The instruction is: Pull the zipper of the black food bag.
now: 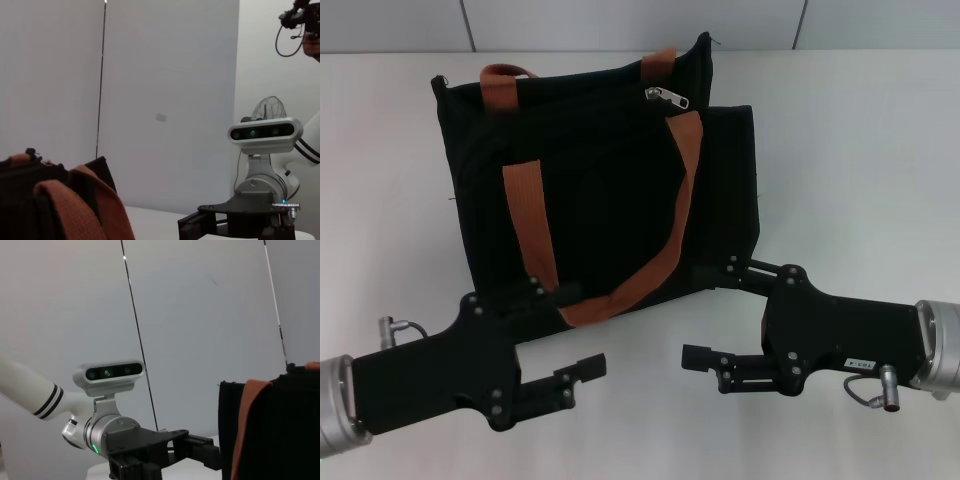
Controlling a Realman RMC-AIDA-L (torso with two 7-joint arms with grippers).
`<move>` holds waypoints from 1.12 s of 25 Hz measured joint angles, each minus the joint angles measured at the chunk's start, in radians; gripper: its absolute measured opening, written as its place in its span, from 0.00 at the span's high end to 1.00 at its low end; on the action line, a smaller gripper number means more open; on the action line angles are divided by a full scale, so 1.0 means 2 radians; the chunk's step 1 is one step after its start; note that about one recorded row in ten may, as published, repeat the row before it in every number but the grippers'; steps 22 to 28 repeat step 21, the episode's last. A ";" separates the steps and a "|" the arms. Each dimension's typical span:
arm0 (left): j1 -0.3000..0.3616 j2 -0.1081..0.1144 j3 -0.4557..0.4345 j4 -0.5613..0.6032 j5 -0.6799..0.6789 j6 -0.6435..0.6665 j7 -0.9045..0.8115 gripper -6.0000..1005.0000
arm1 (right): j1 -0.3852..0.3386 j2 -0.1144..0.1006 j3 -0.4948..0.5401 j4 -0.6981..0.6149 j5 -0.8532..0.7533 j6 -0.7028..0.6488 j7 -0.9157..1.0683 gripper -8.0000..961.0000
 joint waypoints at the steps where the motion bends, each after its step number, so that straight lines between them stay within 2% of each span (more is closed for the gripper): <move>1: 0.000 0.000 0.000 0.000 0.000 0.000 0.000 0.29 | 0.000 0.000 0.000 0.000 0.000 0.000 0.000 0.12; 28: 0.001 -0.001 0.003 -0.006 0.001 -0.001 0.003 0.29 | -0.004 0.000 0.005 0.006 0.002 0.015 -0.002 0.12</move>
